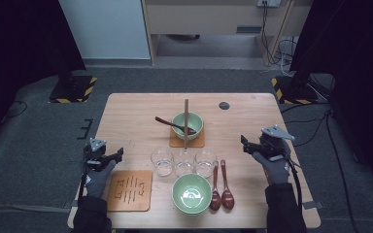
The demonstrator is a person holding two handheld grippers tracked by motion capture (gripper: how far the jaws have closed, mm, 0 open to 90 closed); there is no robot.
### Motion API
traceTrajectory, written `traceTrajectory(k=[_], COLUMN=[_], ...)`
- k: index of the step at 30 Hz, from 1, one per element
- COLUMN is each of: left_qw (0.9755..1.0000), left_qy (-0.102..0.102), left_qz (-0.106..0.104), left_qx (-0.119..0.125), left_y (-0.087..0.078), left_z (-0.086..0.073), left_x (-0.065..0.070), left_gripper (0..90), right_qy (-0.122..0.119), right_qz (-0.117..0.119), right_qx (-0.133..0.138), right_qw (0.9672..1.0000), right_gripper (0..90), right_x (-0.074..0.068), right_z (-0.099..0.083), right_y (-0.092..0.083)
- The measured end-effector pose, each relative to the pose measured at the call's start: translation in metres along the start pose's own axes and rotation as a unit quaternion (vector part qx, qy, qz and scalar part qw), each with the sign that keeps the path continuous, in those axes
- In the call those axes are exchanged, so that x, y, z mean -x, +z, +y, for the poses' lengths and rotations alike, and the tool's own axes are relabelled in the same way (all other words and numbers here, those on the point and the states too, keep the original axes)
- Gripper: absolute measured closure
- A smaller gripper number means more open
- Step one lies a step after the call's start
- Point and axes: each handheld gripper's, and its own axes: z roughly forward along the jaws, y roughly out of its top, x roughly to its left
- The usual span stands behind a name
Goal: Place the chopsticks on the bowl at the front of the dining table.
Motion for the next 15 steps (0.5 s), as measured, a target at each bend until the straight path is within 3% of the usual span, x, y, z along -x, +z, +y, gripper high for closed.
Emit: traceTrajectory(k=[7, 15], left_qw=[0.9991, 0.9953], left_qy=[0.009, 0.013], left_qz=[-0.028, -0.072], left_qx=[0.03, 0.064], left_y=[-0.011, -0.028], left_z=[0.009, 0.02], left_x=[0.016, 0.033], left_gripper=[29.0, 33.3], right_qy=[0.017, 0.02], right_qz=[-0.016, -0.046], right_qx=[-0.016, -0.041], right_qw=[0.9996, 0.9979], right_gripper=[12.4, 14.0], right_x=[0.022, 0.047], right_z=[-0.025, -0.048], right_y=[-0.004, -0.005])
